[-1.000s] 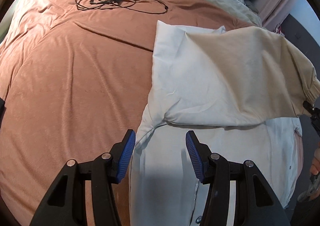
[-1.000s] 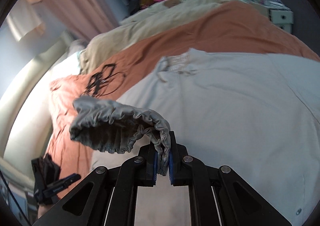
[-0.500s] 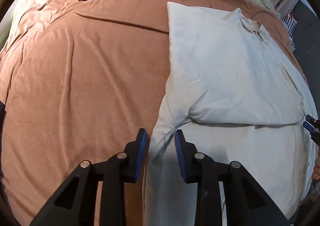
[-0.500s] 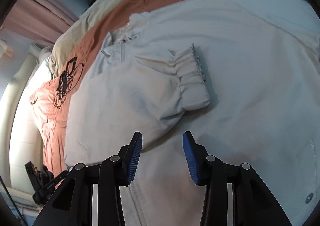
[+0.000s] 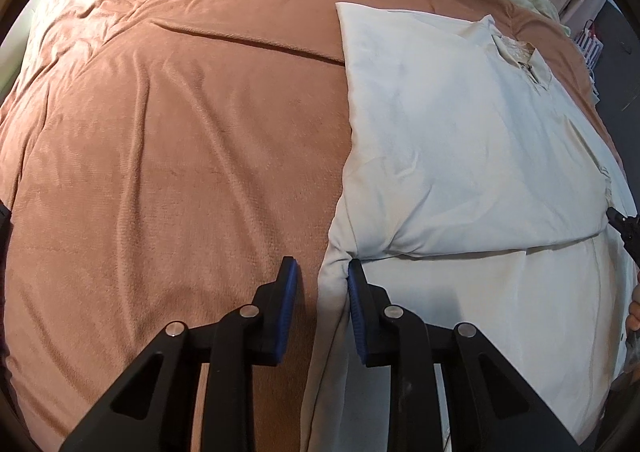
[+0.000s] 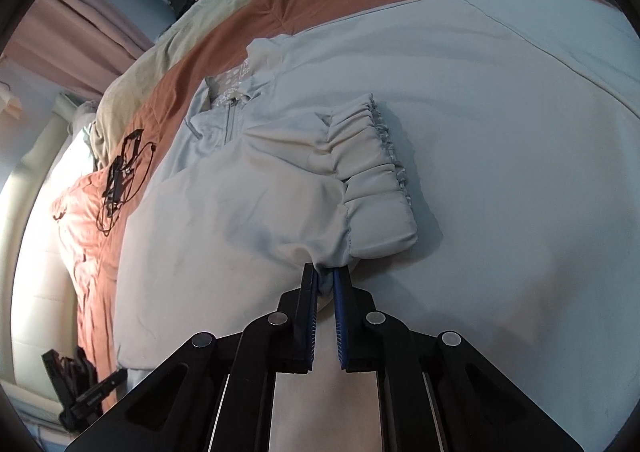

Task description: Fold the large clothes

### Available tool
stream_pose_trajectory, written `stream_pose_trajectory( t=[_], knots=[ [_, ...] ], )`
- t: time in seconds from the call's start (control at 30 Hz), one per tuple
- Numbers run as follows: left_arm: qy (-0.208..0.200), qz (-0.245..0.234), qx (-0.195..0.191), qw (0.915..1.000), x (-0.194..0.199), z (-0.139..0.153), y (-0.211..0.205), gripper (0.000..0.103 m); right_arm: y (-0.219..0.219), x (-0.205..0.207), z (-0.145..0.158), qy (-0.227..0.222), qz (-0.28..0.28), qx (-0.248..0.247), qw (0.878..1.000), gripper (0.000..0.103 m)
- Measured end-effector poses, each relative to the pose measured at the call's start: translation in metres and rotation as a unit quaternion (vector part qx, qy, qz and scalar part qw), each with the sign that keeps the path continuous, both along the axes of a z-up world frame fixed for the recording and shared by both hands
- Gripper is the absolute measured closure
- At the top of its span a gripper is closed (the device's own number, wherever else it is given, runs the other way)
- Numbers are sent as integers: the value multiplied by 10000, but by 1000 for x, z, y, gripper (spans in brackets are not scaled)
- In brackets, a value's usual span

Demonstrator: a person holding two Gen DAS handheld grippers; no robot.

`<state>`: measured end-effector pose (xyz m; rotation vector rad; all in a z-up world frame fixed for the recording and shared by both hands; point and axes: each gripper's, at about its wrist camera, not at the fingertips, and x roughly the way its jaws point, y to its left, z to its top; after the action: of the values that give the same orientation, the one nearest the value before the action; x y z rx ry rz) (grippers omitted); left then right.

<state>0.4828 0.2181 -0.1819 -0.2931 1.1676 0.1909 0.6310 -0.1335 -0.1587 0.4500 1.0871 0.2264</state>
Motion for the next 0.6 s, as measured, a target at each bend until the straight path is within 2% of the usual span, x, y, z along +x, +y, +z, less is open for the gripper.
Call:
stream_pose_trajectory(
  t=[0.07,0.13,0.2,0.27,0.33,0.37,0.5,0.6],
  knots=[
    [14,57,-68,10000,-1,2,1,76,4,3,5,-125,173,-189,9996,92],
    [-32,112,-152,9998,-5,8,2,76,6,2,8,-50,281,-380,9989,82],
    [-129,152,-192,9996,-9,17,2,76,-1,-5,15,-55,284,-271,9992,45],
    [-219,196,-236,9993,-11,26,3,76,-12,-15,30,-278,269,-242,9990,36],
    [-304,215,-303,9988,-12,35,2,76,-25,-21,42,-366,256,-354,9984,36],
    [-341,208,-317,9987,-12,39,0,72,-36,-24,48,-401,225,-351,9983,36],
    [-580,127,-302,9978,-4,54,-17,40,-86,-35,68,-553,-20,-437,9975,36],
    [-711,5,-347,9969,3,62,-36,36,-129,-43,79,-649,-277,-538,9961,36]
  ],
)
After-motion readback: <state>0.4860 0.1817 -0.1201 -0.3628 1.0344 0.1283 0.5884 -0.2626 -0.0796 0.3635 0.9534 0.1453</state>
